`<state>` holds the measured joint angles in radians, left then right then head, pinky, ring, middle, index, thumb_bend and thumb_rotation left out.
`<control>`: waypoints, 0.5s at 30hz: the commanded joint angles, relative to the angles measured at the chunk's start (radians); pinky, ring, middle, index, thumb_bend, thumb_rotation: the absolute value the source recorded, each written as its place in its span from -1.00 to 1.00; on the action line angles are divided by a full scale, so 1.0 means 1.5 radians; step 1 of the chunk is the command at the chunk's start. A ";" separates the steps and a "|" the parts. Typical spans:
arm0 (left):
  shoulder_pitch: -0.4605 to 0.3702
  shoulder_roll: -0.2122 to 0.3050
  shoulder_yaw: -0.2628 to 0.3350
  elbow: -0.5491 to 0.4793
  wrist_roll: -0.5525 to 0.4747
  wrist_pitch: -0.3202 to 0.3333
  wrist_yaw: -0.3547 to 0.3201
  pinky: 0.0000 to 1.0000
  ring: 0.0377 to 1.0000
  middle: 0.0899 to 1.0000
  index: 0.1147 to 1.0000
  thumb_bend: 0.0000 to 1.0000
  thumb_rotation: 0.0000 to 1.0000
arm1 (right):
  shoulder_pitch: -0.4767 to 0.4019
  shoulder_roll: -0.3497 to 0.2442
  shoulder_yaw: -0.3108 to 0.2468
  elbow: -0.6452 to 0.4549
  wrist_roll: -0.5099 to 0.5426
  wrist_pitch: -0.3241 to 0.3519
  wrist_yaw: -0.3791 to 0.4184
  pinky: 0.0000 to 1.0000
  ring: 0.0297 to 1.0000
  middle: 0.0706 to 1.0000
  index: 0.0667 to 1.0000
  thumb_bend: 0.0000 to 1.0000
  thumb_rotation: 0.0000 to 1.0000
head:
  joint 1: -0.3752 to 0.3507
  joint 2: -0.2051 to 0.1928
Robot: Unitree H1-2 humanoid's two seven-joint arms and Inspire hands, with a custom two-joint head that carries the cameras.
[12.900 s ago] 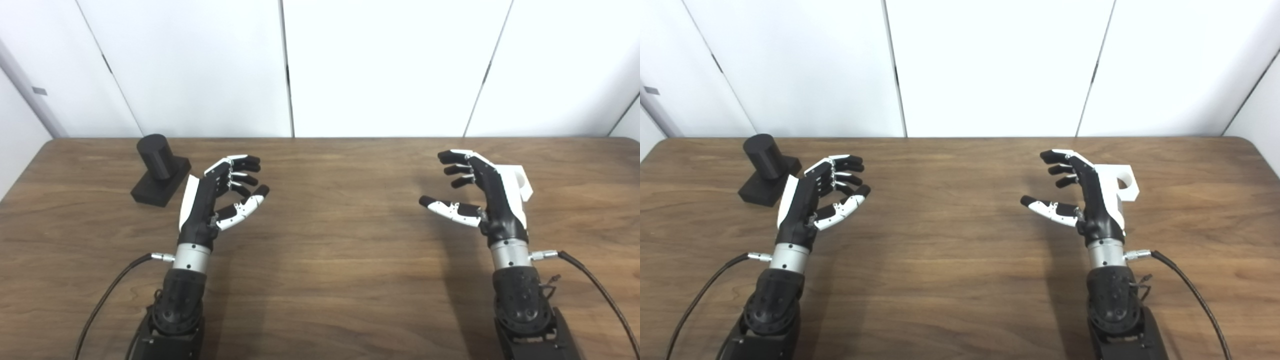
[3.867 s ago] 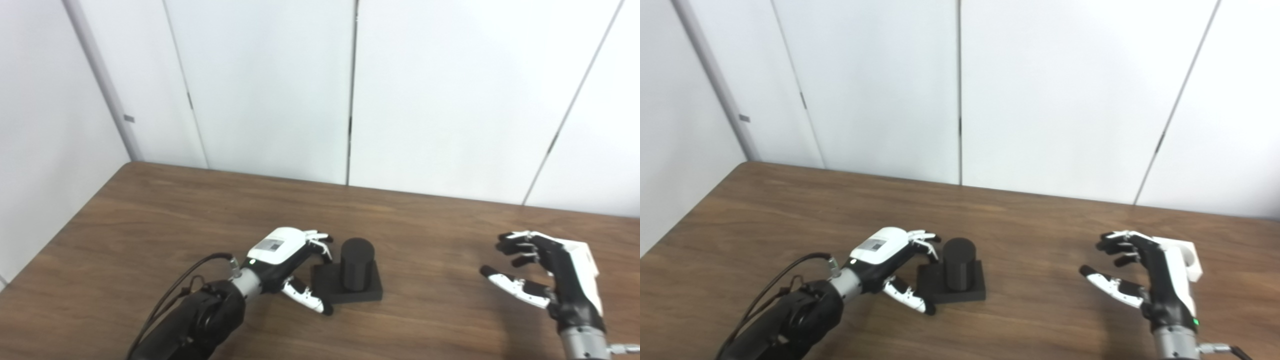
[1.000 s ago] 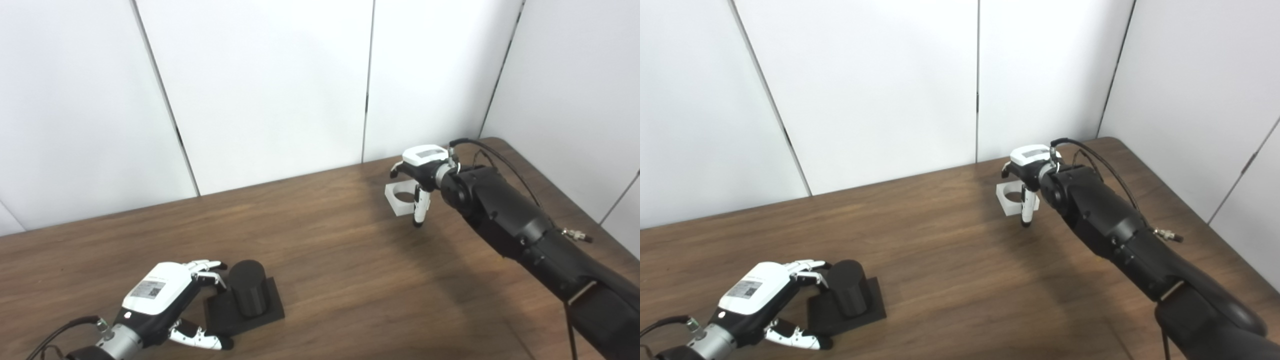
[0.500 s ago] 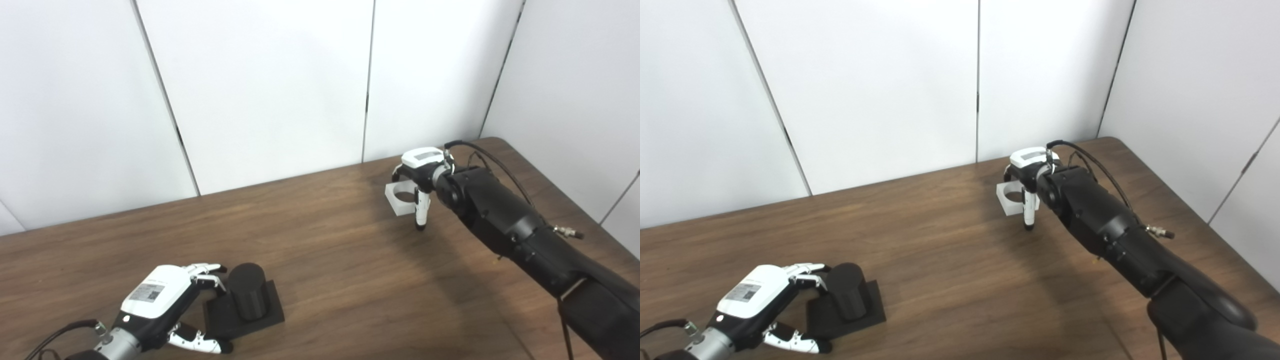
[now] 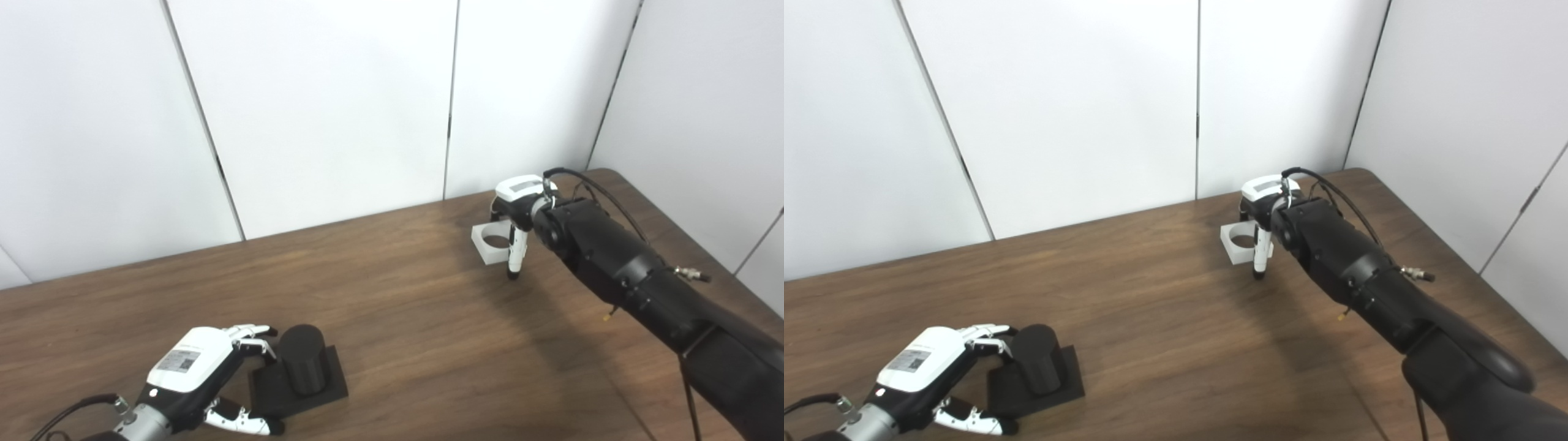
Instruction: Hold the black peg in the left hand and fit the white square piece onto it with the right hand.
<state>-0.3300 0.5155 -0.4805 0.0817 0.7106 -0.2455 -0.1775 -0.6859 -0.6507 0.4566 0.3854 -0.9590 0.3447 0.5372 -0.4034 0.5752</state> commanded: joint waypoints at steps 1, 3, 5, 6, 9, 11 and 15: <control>0.025 0.028 -0.015 0.012 0.019 -0.005 -0.051 0.56 0.71 0.70 -0.15 0.04 -0.89 | -0.011 -0.019 0.001 -0.012 -0.014 0.013 0.015 0.68 0.67 0.55 0.12 0.47 -0.49 | 0.002 0.005; 0.024 0.029 -0.015 0.008 0.020 -0.001 -0.056 0.57 0.71 0.70 -0.15 0.04 -0.89 | -0.009 -0.019 -0.001 -0.017 -0.017 0.018 0.018 0.70 0.66 0.52 -0.05 0.13 -0.66 | 0.003 0.006; 0.023 0.029 -0.016 0.007 0.020 0.000 -0.059 0.58 0.71 0.70 -0.15 0.04 -0.89 | -0.009 -0.018 -0.001 -0.018 -0.019 0.019 0.022 0.74 0.68 0.54 -0.09 0.06 -0.70 | 0.003 0.007; 0.023 0.029 -0.016 0.008 0.021 0.000 -0.059 0.58 0.71 0.71 -0.15 0.04 -0.89 | -0.008 -0.018 -0.002 -0.018 -0.017 0.017 0.022 0.78 0.69 0.55 -0.09 0.05 -0.71 | 0.003 0.008; 0.023 0.029 -0.016 0.008 0.024 0.000 -0.059 0.58 0.71 0.70 -0.15 0.04 -0.89 | -0.006 -0.023 -0.004 -0.023 -0.011 0.003 0.020 0.80 0.70 0.55 -0.09 0.04 -0.71 | 0.003 0.008; 0.023 0.028 -0.015 0.009 0.025 -0.003 -0.055 0.57 0.71 0.70 -0.15 0.05 -0.89 | -0.006 -0.026 -0.004 -0.024 -0.009 -0.007 0.016 0.78 0.69 0.55 -0.09 0.04 -0.70 | 0.003 0.009; 0.023 0.027 -0.015 0.008 0.022 -0.001 -0.057 0.56 0.71 0.70 -0.15 0.05 -0.89 | -0.002 -0.029 -0.019 -0.030 0.010 -0.024 -0.001 0.84 0.72 0.56 -0.09 0.03 -0.69 | 0.006 0.010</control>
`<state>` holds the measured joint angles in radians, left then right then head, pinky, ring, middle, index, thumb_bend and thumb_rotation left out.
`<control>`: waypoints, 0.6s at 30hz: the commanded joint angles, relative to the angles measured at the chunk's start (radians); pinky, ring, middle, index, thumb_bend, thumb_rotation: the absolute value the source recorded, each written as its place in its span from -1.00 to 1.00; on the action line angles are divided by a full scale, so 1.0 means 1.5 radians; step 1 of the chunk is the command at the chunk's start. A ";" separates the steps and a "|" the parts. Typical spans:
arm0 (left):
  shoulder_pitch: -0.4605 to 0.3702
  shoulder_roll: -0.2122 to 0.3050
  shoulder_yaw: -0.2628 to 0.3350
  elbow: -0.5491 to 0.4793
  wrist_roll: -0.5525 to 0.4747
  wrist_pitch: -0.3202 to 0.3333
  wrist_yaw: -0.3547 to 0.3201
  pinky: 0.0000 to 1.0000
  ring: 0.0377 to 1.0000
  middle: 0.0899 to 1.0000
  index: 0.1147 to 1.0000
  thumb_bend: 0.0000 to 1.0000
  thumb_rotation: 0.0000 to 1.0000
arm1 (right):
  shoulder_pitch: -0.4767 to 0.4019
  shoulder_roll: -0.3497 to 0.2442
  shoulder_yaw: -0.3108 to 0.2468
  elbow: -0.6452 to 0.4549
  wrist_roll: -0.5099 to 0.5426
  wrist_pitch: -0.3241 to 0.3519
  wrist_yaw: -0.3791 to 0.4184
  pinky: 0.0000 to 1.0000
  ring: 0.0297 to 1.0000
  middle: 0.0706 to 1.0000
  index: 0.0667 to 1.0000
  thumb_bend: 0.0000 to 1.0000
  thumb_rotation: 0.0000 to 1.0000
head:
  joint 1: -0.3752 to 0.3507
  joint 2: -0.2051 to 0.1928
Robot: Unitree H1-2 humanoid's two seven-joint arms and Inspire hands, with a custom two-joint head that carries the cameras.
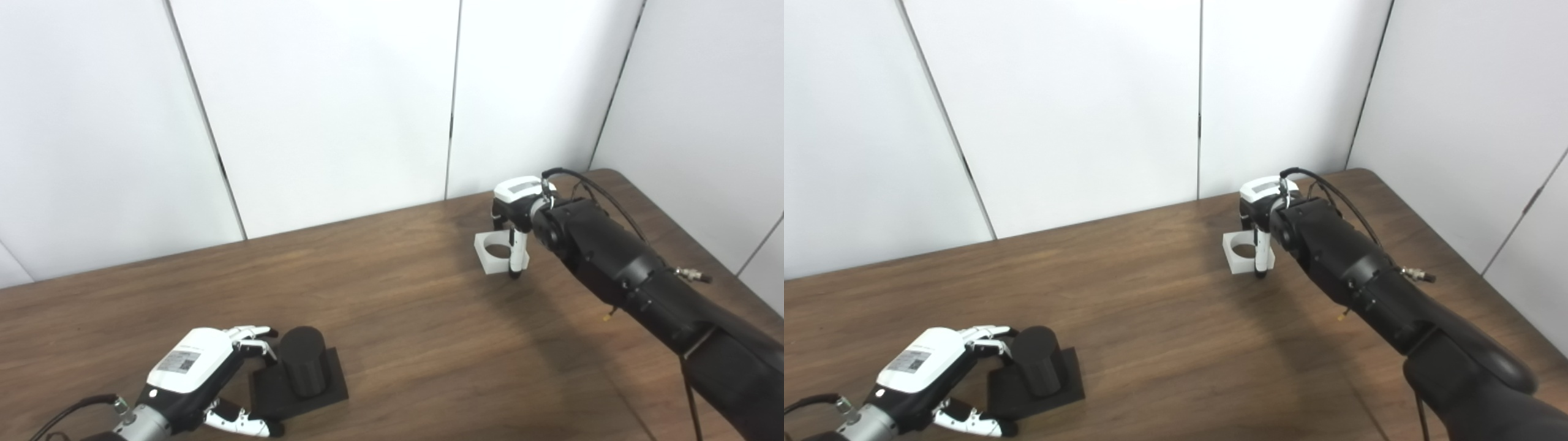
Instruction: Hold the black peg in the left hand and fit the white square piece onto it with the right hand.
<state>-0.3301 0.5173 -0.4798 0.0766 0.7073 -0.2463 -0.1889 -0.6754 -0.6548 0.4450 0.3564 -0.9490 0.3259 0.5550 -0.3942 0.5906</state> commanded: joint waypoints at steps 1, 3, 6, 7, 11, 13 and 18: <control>0.024 0.025 -0.014 0.012 0.023 0.000 -0.049 0.56 0.71 0.70 -0.15 0.05 -0.89 | -0.005 -0.027 -0.019 -0.016 0.011 -0.017 -0.022 0.82 0.71 0.55 -0.09 0.03 -0.70 | 0.001 0.001; 0.024 0.024 -0.012 0.012 0.020 0.002 -0.048 0.56 0.72 0.70 -0.15 0.05 -0.89 | 0.003 -0.027 -0.037 -0.027 0.031 -0.033 -0.042 0.77 0.66 0.51 -0.09 0.04 -0.70 | 0.004 0.001; 0.025 0.024 -0.011 0.011 0.022 0.004 -0.048 0.58 0.73 0.71 -0.15 0.05 -0.89 | 0.011 -0.026 -0.057 -0.039 0.054 -0.055 -0.064 0.74 0.67 0.52 -0.10 0.04 -0.71 | 0.006 0.002; 0.025 0.024 -0.011 0.011 0.025 0.004 -0.047 0.58 0.73 0.71 -0.15 0.05 -0.89 | 0.013 -0.026 -0.061 -0.045 0.060 -0.061 -0.067 0.73 0.67 0.52 -0.10 0.04 -0.71 | 0.006 0.002; 0.024 0.025 -0.011 0.010 0.028 0.005 -0.050 0.59 0.73 0.72 -0.15 0.05 -0.89 | 0.020 -0.029 -0.072 -0.081 0.075 -0.081 -0.069 0.74 0.67 0.50 -0.12 0.04 -0.72 | 0.013 0.007; 0.024 0.024 -0.010 0.011 0.026 0.003 -0.047 0.59 0.74 0.72 -0.15 0.05 -0.89 | 0.024 -0.030 -0.077 -0.107 0.082 -0.090 -0.068 0.79 0.69 0.49 -0.12 0.04 -0.73 | 0.019 0.008; 0.022 0.021 -0.010 0.017 0.025 0.001 -0.045 0.59 0.74 0.72 -0.15 0.05 -0.89 | 0.026 -0.030 -0.082 -0.176 0.090 -0.094 -0.046 0.86 0.70 0.51 -0.12 0.03 -0.73 | 0.046 0.017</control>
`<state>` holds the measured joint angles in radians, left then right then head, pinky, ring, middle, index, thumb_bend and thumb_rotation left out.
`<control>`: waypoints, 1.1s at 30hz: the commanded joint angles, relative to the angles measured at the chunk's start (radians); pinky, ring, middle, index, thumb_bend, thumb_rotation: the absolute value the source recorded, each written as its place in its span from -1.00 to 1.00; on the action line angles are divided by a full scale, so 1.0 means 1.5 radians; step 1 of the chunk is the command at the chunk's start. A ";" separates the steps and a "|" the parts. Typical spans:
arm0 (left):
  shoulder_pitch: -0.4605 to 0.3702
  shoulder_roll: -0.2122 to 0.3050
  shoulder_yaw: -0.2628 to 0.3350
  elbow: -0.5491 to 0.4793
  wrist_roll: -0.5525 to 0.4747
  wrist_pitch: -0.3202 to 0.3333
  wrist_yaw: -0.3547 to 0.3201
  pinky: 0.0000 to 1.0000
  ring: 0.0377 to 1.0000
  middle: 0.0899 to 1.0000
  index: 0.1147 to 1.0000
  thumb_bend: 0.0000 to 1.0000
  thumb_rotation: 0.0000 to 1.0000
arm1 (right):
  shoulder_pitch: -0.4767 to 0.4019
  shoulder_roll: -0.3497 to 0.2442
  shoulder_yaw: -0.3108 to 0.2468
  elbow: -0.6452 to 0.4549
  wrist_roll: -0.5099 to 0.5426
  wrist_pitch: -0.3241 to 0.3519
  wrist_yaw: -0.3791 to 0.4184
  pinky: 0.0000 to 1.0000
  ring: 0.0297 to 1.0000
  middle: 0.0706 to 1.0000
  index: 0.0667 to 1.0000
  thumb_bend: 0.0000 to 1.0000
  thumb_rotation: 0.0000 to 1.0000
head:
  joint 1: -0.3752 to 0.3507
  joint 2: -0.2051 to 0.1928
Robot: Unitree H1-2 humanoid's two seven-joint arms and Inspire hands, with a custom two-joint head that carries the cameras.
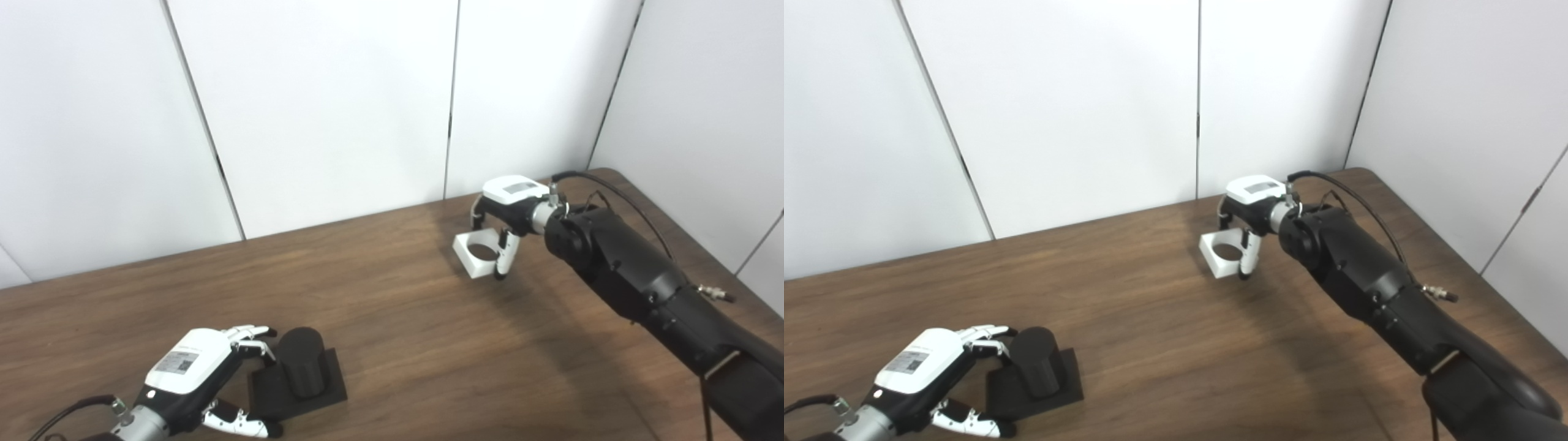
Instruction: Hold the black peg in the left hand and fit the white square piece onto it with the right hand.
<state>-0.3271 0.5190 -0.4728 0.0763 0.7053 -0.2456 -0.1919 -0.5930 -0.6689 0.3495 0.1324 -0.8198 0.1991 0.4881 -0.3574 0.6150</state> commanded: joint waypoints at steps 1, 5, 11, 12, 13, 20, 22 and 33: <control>0.019 0.019 -0.015 0.021 0.028 -0.003 -0.038 0.58 0.74 0.72 -0.15 0.05 -0.89 | -0.028 -0.020 -0.020 -0.040 0.008 -0.013 0.002 0.86 0.70 0.51 -0.12 0.03 -0.73 | 0.024 0.001; 0.016 0.011 -0.020 0.024 0.034 0.003 -0.039 0.59 0.75 0.72 -0.15 0.05 -0.89 | -0.027 -0.018 -0.025 -0.083 0.018 -0.022 0.016 0.81 0.67 0.50 -0.12 0.04 -0.74 | 0.056 0.009; 0.012 -0.001 -0.029 0.007 0.042 0.036 -0.064 0.66 0.79 0.76 -0.15 0.05 -0.88 | -0.029 -0.018 -0.022 -0.134 0.026 -0.046 0.039 0.78 0.66 0.49 -0.12 0.04 -0.73 | 0.121 0.023; 0.011 -0.004 -0.030 0.004 0.043 0.043 -0.068 0.68 0.80 0.77 -0.15 0.05 -0.88 | -0.029 -0.017 -0.023 -0.142 0.029 -0.049 0.045 0.80 0.67 0.49 -0.12 0.04 -0.74 | 0.135 0.026; 0.010 -0.006 -0.032 0.004 0.045 0.045 -0.067 0.68 0.81 0.78 -0.15 0.05 -0.88 | -0.029 -0.016 -0.025 -0.149 0.033 -0.056 0.046 0.80 0.67 0.49 -0.12 0.04 -0.74 | 0.145 0.029; 0.005 -0.027 -0.035 0.018 0.049 0.047 -0.055 0.68 0.79 0.76 -0.15 0.05 -0.87 | -0.032 -0.015 -0.032 -0.194 0.050 -0.102 0.046 0.64 0.59 0.42 -0.12 0.04 -0.74 | 0.198 0.039; 0.003 -0.032 -0.036 0.017 0.051 0.050 -0.055 0.68 0.79 0.76 -0.15 0.05 -0.87 | -0.033 -0.015 -0.035 -0.198 0.054 -0.116 0.043 0.60 0.57 0.41 -0.12 0.04 -0.73 | 0.216 0.042; -0.001 -0.048 -0.041 0.010 0.067 0.071 -0.057 0.71 0.81 0.78 -0.15 0.05 -0.87 | -0.039 0.007 -0.044 -0.263 0.072 -0.126 0.068 0.51 0.54 0.40 -0.12 0.04 -0.73 | 0.245 0.050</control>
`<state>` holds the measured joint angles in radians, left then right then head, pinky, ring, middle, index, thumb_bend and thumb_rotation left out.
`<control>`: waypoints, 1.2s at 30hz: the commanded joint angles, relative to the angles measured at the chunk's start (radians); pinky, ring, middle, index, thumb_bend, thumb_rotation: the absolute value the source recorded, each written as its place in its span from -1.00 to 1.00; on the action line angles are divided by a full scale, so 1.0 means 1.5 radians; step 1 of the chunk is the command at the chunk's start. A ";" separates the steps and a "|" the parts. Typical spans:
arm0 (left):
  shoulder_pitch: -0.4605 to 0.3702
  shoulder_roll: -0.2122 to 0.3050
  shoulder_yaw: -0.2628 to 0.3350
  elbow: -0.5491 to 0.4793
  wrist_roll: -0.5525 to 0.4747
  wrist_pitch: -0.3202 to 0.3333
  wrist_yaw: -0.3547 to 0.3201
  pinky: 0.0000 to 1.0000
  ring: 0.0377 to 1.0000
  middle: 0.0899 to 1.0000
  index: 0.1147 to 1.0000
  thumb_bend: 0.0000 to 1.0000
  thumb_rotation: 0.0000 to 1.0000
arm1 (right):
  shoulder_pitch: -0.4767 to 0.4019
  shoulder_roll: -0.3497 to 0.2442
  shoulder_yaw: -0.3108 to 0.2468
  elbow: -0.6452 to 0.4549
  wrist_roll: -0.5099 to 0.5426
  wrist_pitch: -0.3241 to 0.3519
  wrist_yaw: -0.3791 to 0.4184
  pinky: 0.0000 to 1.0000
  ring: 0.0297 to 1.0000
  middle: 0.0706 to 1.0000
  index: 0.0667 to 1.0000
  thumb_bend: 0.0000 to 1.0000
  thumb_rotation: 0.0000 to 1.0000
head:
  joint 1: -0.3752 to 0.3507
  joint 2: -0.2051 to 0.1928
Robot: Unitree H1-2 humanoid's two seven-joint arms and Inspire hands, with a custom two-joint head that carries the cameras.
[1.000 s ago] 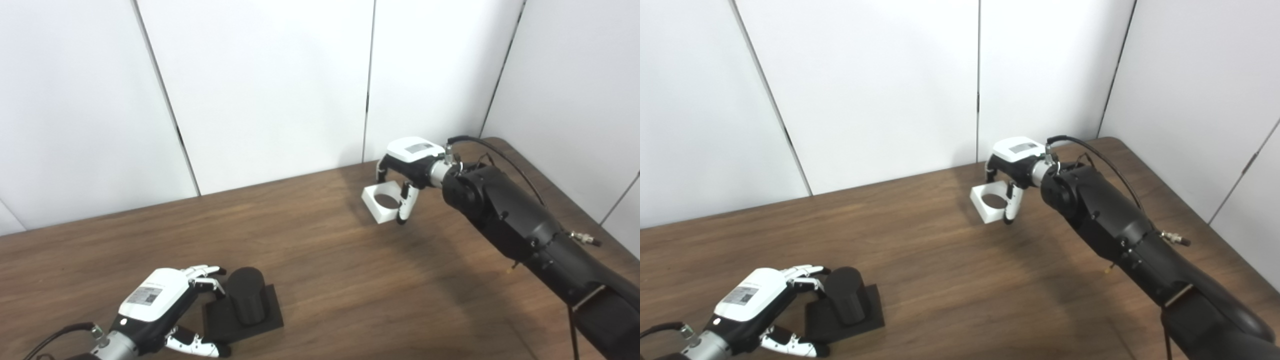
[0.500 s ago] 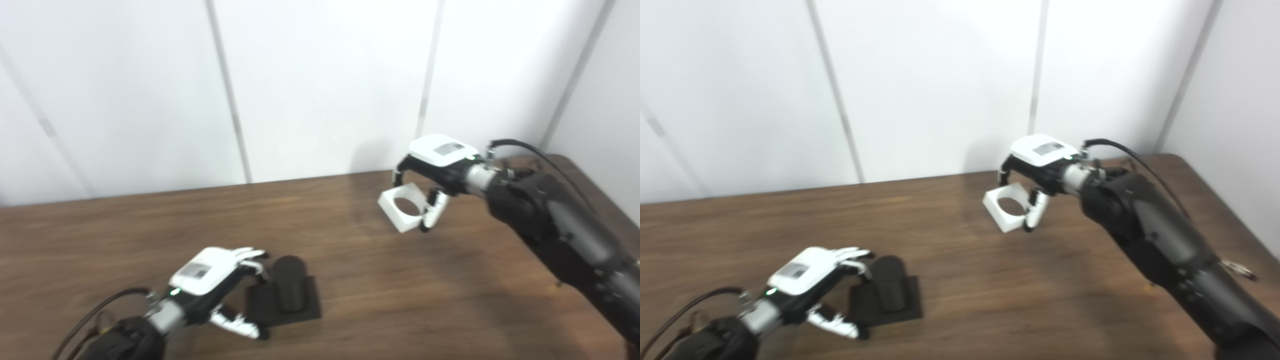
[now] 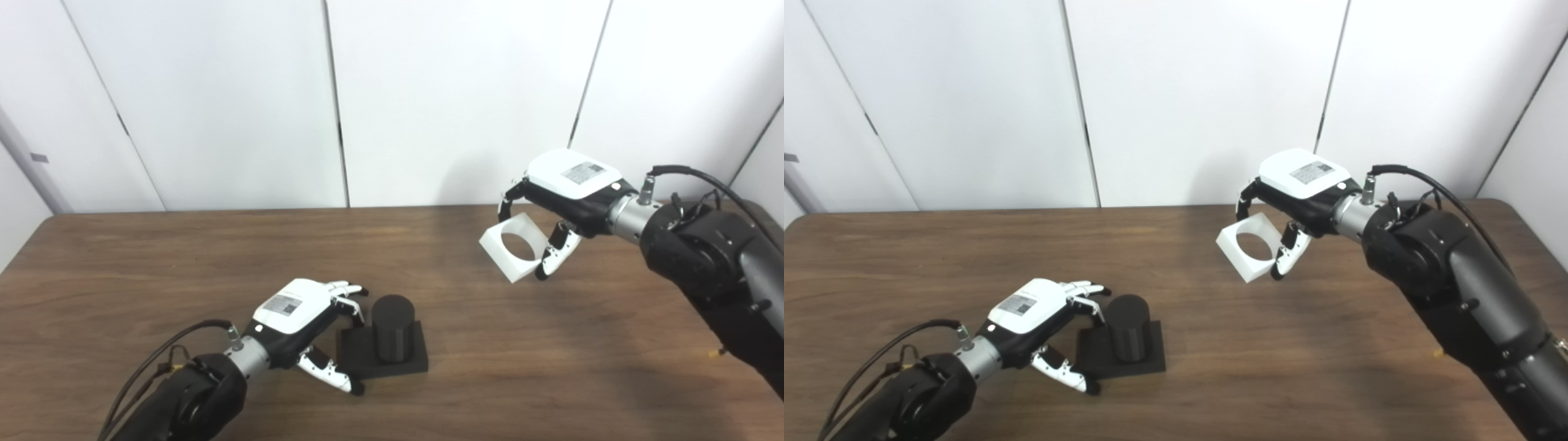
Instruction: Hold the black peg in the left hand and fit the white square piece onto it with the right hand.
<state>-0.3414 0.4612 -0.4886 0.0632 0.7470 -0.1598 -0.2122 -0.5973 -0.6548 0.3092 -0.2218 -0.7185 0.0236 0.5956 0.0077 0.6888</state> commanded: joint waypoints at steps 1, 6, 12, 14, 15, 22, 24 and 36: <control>0.008 -0.010 -0.030 0.022 0.039 0.012 -0.041 0.71 0.80 0.78 -0.15 0.05 -0.87 | -0.036 0.002 -0.016 -0.034 0.005 -0.007 0.001 0.52 0.55 0.40 -0.12 0.04 -0.73 | 0.002 0.001; 0.005 -0.017 -0.034 0.026 0.047 0.020 -0.042 0.70 0.81 0.78 -0.15 0.05 -0.87 | -0.031 0.022 -0.014 -0.052 0.013 -0.007 0.017 0.51 0.54 0.41 -0.12 0.04 -0.73 | 0.010 0.002; 0.004 -0.017 -0.038 0.029 0.049 0.016 -0.041 0.68 0.80 0.78 -0.15 0.05 -0.87 | -0.026 0.051 -0.007 -0.059 0.008 -0.005 0.025 0.53 0.57 0.43 -0.12 0.04 -0.73 | 0.012 0.006; 0.003 -0.017 -0.039 0.026 0.048 0.019 -0.044 0.68 0.81 0.78 -0.15 0.05 -0.87 | -0.025 0.063 -0.002 -0.061 0.009 -0.002 0.029 0.54 0.58 0.44 -0.12 0.03 -0.72 | 0.011 0.008; 0.003 -0.017 -0.040 0.024 0.050 0.021 -0.046 0.68 0.81 0.78 -0.15 0.05 -0.87 | -0.024 0.069 -0.001 -0.062 0.011 -0.002 0.031 0.55 0.58 0.44 -0.12 0.04 -0.73 | 0.011 0.009; 0.003 -0.020 -0.043 0.019 0.048 0.033 -0.050 0.70 0.82 0.78 -0.15 0.05 -0.87 | -0.020 0.103 0.005 -0.060 0.010 0.002 0.037 0.57 0.59 0.44 -0.12 0.04 -0.73 | 0.015 0.012; 0.003 -0.020 -0.044 0.017 0.047 0.035 -0.051 0.71 0.82 0.78 -0.15 0.05 -0.87 | -0.019 0.113 0.008 -0.057 0.011 0.001 0.037 0.58 0.59 0.44 -0.12 0.04 -0.73 | 0.017 0.013; 0.002 -0.026 -0.049 0.018 0.049 0.038 -0.051 0.72 0.83 0.79 -0.15 0.05 -0.87 | -0.014 0.159 0.032 -0.038 0.008 0.000 0.037 0.59 0.60 0.44 -0.12 0.04 -0.73 | 0.022 0.015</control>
<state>-0.3578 0.4361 -0.5113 0.0638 0.7652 -0.1207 -0.2148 -0.5858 -0.4152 0.3715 -0.2689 -0.7115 0.0264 0.6655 0.0399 0.7102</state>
